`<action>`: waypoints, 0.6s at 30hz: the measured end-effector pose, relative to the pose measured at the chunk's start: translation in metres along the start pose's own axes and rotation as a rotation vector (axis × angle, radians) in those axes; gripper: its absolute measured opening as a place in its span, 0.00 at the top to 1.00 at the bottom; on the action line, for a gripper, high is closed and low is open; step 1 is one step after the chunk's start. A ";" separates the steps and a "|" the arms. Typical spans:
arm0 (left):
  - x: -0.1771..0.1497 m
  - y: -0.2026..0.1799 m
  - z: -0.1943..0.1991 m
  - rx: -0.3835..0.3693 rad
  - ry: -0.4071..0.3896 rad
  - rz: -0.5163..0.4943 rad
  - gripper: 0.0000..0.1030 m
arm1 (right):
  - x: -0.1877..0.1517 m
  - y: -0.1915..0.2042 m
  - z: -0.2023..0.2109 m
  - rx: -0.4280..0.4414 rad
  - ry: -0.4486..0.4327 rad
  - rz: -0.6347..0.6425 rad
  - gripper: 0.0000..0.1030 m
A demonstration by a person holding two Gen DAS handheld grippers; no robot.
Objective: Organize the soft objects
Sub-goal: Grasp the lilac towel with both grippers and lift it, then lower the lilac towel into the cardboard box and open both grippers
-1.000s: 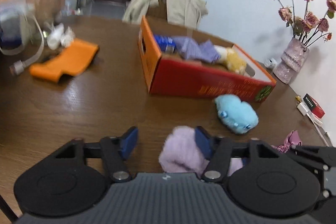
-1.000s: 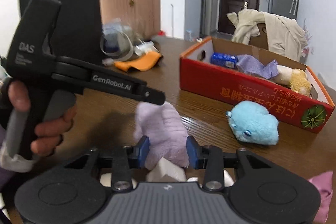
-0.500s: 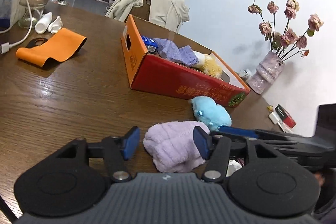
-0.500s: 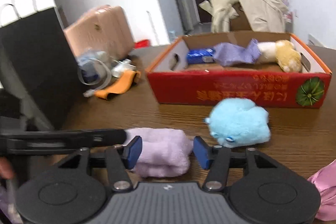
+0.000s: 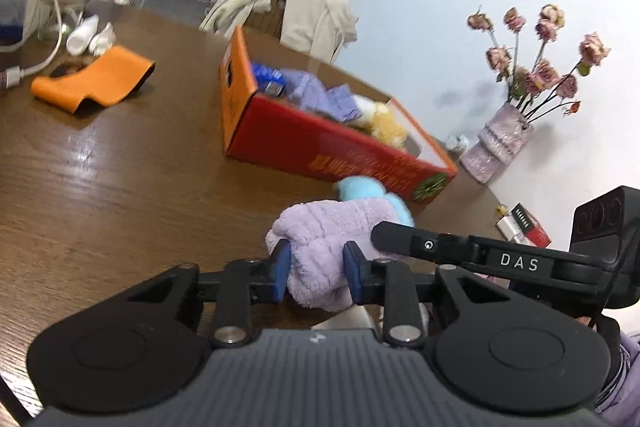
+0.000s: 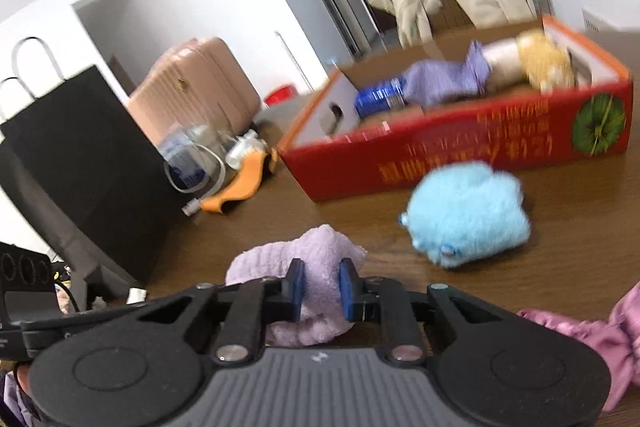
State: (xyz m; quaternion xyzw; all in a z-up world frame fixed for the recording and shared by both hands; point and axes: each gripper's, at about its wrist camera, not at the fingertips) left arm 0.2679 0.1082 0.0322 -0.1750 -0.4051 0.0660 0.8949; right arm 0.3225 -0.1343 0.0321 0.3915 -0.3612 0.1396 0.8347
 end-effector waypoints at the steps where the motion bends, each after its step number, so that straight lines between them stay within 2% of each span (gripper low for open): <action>1: 0.001 -0.005 0.005 0.002 -0.014 -0.005 0.72 | 0.001 0.004 0.006 0.001 -0.012 0.011 0.83; 5: 0.007 -0.025 0.017 0.012 -0.062 -0.038 0.72 | 0.009 0.009 0.027 0.013 -0.047 0.022 0.83; 9: 0.036 -0.046 0.019 0.037 -0.111 -0.108 0.72 | 0.032 0.017 0.041 0.037 -0.064 0.076 0.83; 14: 0.098 -0.068 0.000 0.037 -0.167 -0.194 0.72 | 0.091 0.020 0.038 0.039 -0.071 0.156 0.83; 18: 0.150 -0.071 -0.055 0.092 -0.115 -0.227 0.72 | 0.154 0.003 0.006 0.021 -0.043 0.176 0.83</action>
Point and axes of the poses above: each gripper's, at about its wrist camera, not at the fingertips, and z roughly against the way its jaws point, y to its left, x to its top, and after that the axes turned 13 degrees about x, right-handed
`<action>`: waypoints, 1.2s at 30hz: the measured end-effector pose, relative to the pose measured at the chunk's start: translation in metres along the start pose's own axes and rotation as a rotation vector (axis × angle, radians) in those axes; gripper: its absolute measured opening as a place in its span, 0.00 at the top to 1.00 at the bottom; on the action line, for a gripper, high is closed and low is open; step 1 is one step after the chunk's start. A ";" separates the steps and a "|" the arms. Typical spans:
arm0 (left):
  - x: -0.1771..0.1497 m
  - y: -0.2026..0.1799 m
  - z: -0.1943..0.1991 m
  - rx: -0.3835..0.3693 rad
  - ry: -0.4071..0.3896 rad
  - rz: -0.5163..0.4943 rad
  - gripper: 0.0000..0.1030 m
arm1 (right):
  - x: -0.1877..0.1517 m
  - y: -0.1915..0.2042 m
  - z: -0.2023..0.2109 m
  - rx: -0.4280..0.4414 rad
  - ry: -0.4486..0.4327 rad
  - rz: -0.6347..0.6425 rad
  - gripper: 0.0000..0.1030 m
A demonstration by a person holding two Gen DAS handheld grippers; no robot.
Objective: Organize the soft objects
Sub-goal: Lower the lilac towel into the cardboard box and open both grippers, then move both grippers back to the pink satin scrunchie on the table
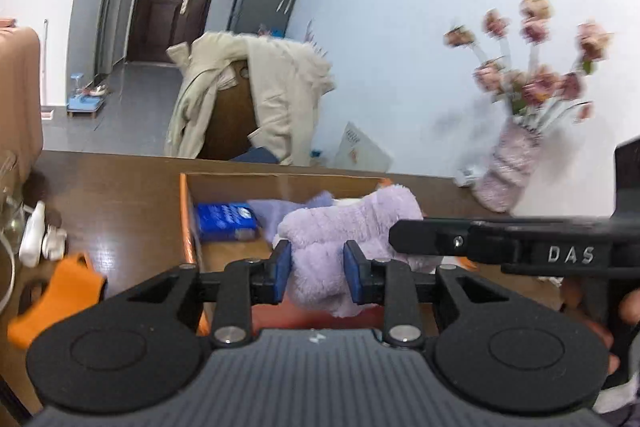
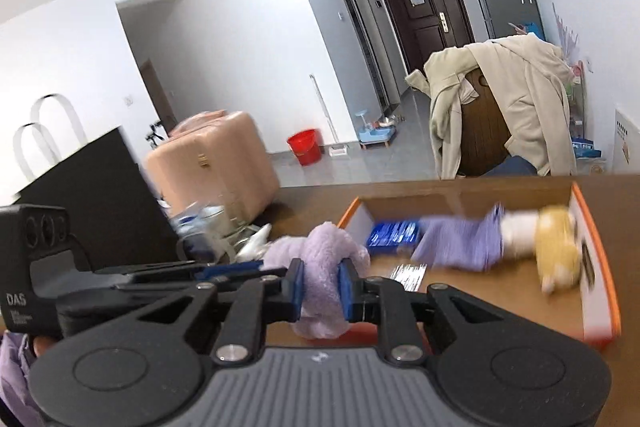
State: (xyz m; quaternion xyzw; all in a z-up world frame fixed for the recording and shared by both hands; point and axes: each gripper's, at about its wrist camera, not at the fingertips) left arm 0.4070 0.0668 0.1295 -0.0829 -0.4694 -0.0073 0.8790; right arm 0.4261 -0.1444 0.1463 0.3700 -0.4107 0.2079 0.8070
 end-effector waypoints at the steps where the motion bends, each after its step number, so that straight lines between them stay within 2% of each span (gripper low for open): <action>1: 0.007 0.002 -0.015 0.015 0.019 -0.002 0.72 | 0.012 -0.013 -0.016 0.000 0.023 -0.019 0.83; 5: 0.023 0.013 -0.080 0.103 0.092 -0.002 0.72 | 0.036 -0.066 -0.081 -0.015 0.104 -0.120 0.83; 9: 0.022 0.022 -0.134 0.172 0.163 -0.033 0.72 | 0.034 -0.114 -0.138 -0.023 0.161 -0.227 0.83; 11: 0.019 0.025 -0.147 0.208 0.177 -0.052 0.72 | 0.027 -0.133 -0.159 -0.034 0.183 -0.283 0.83; 13: 0.016 0.025 -0.149 0.187 0.157 -0.081 0.70 | 0.017 -0.147 -0.173 -0.040 0.218 -0.328 0.82; 16: 0.013 0.022 -0.143 0.171 0.132 -0.113 0.57 | 0.007 -0.154 -0.180 -0.100 0.247 -0.340 0.78; 19: 0.014 0.019 -0.132 0.176 0.101 -0.119 0.53 | 0.010 -0.146 -0.175 -0.107 0.240 -0.310 0.67; 21: 0.018 0.018 -0.123 0.185 0.092 -0.109 0.52 | 0.015 -0.138 -0.168 -0.117 0.228 -0.285 0.56; 23: 0.024 0.019 -0.109 0.187 0.075 -0.112 0.45 | 0.026 -0.130 -0.153 -0.135 0.204 -0.265 0.50; 27: 0.035 0.018 -0.068 0.213 0.017 -0.112 0.37 | 0.047 -0.110 -0.110 -0.125 0.152 -0.217 0.49; 30: 0.040 0.014 -0.034 0.229 -0.018 -0.114 0.31 | 0.060 -0.092 -0.068 -0.126 0.107 -0.163 0.45; 36: 0.029 0.000 0.037 0.253 -0.073 -0.124 0.27 | 0.058 -0.049 0.022 -0.142 0.041 -0.025 0.34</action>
Point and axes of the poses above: each gripper's, at about its wrist camera, not at the fingertips, and z roughly against the way its jaws point, y to its left, x to its top, and after that the axes turned 13 degrees about x, right-handed
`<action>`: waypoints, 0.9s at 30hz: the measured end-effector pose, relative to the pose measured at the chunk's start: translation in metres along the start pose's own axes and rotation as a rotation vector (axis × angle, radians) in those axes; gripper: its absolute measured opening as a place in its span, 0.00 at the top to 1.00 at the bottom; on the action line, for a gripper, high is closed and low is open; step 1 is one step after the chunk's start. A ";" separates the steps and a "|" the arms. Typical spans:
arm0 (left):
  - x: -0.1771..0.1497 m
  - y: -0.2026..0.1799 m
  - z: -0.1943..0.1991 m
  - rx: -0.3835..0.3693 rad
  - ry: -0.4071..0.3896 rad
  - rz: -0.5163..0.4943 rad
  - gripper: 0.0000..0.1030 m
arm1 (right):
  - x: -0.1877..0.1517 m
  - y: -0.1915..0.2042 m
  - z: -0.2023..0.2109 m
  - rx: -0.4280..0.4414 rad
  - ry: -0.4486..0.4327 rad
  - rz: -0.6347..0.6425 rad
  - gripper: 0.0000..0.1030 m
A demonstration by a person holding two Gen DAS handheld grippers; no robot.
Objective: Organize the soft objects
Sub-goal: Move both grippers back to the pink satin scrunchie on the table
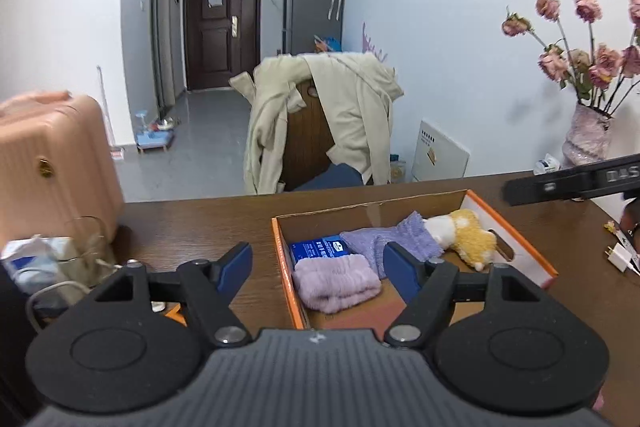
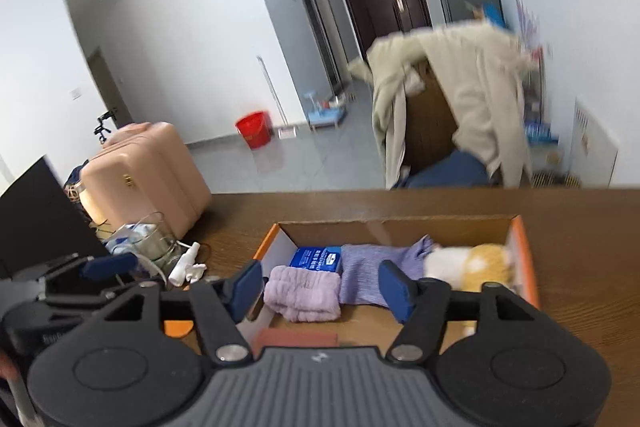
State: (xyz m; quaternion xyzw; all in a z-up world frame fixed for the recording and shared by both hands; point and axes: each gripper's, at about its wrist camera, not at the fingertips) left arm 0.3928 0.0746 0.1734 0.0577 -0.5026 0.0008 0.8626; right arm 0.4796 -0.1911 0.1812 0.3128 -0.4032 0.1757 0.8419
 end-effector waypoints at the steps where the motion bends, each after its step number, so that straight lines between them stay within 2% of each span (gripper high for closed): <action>1: -0.002 -0.002 0.011 0.003 -0.009 -0.001 0.25 | -0.005 0.005 0.016 -0.004 -0.015 0.025 0.34; 4: -0.010 -0.007 0.047 0.009 -0.043 0.000 0.19 | -0.017 0.013 0.051 0.000 -0.036 0.071 0.32; 7: -0.022 -0.013 0.079 0.017 -0.073 0.008 0.15 | -0.032 0.020 0.079 0.003 -0.062 0.113 0.24; 10: -0.043 -0.020 0.107 0.024 -0.092 0.023 0.13 | -0.055 0.025 0.101 0.013 -0.078 0.139 0.23; 12: -0.064 -0.028 0.126 0.037 -0.114 0.036 0.08 | -0.075 0.027 0.110 0.019 -0.075 0.177 0.19; 13: -0.075 -0.033 0.134 0.043 -0.127 0.044 0.05 | -0.087 0.029 0.114 0.001 -0.069 0.212 0.19; 16: -0.107 -0.048 0.154 0.047 -0.146 0.047 0.04 | -0.126 0.034 0.119 -0.084 -0.056 0.302 0.19; 20: -0.146 -0.060 0.169 0.026 -0.099 0.114 0.03 | -0.178 0.038 0.128 -0.083 -0.040 0.361 0.19; 24: -0.172 -0.076 0.171 0.014 -0.024 0.126 0.03 | -0.217 0.032 0.139 -0.055 -0.029 0.300 0.19; 27: -0.178 -0.088 0.160 0.004 0.028 0.100 0.03 | -0.237 0.023 0.146 -0.047 -0.033 0.260 0.19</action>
Point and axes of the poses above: each gripper's, at about its wrist camera, not at the fingertips, and z roughly against the way its jaws point, y to its left, x to its top, and after that the axes turned 13 degrees about x, right-handed
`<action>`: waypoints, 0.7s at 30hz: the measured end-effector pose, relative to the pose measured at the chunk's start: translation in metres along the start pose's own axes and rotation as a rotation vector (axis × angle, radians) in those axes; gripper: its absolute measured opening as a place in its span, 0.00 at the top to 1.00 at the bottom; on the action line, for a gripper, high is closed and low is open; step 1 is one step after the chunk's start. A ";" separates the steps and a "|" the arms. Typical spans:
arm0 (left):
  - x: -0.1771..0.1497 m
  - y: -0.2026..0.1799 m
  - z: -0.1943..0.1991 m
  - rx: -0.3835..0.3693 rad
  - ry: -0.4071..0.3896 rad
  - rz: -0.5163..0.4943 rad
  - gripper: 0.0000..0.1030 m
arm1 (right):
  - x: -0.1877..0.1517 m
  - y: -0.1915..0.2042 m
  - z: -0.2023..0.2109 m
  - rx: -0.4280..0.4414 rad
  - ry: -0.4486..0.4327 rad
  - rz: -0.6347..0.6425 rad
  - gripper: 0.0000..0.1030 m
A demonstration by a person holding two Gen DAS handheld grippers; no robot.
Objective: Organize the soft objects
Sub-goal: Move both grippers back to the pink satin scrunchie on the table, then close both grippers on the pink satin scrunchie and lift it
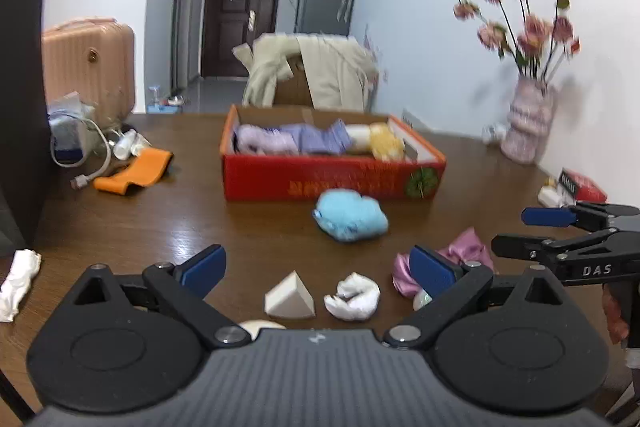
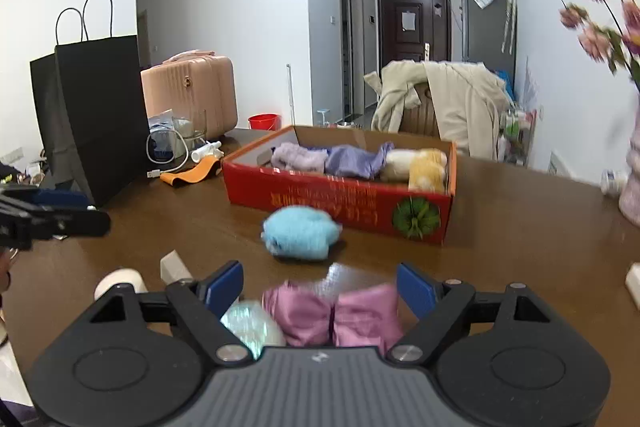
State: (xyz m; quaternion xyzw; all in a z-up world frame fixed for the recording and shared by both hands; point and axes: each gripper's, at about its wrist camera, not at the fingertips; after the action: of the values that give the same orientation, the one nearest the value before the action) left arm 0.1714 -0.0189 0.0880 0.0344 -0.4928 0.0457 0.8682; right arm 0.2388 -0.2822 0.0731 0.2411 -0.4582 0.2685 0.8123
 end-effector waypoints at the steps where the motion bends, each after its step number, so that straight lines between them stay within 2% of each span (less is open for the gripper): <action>1: 0.000 -0.004 -0.005 0.007 0.010 -0.004 0.03 | -0.004 -0.004 0.001 -0.001 0.002 -0.014 0.19; 3: 0.004 -0.014 -0.015 -0.001 0.026 0.005 0.03 | -0.010 -0.014 0.002 -0.003 0.000 -0.042 0.21; 5: 0.009 -0.028 -0.029 -0.042 0.063 0.025 0.03 | -0.013 -0.028 0.000 -0.003 0.004 -0.066 0.24; 7: 0.012 -0.043 -0.043 -0.075 0.093 0.031 0.05 | -0.015 -0.042 -0.004 -0.004 0.012 -0.098 0.32; 11: 0.012 -0.080 -0.076 -0.103 0.169 0.002 0.22 | -0.018 -0.067 -0.020 0.013 0.037 -0.163 0.40; 13: 0.007 -0.092 -0.092 -0.125 0.220 -0.019 0.25 | -0.021 -0.076 -0.029 0.038 0.051 -0.186 0.43; 15: 0.002 -0.097 -0.105 -0.130 0.261 -0.024 0.28 | -0.025 -0.083 -0.039 0.062 0.063 -0.207 0.50; 17: -0.003 -0.098 -0.116 -0.139 0.298 -0.017 0.36 | -0.031 -0.090 -0.048 0.088 0.072 -0.236 0.54; 18: -0.004 -0.097 -0.119 -0.149 0.312 -0.009 0.38 | -0.033 -0.094 -0.050 0.109 0.061 -0.262 0.60; 20: -0.006 -0.095 -0.123 -0.199 0.327 0.014 0.54 | -0.038 -0.102 -0.052 0.160 0.035 -0.316 0.67; 21: -0.006 -0.094 -0.125 -0.226 0.334 0.032 0.58 | -0.041 -0.103 -0.052 0.168 0.029 -0.327 0.67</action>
State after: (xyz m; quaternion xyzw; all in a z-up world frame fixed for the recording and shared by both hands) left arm 0.2856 -0.0991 0.0177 -0.0790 -0.3444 0.0090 0.9355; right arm 0.3214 -0.3340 -0.0017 0.3754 -0.3773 0.1735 0.8287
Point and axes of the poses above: each gripper's, at about its wrist camera, not at the fingertips, and z roughly against the way its jaws point, y to its left, x to its top, and after that the axes turned 13 degrees about x, right-handed
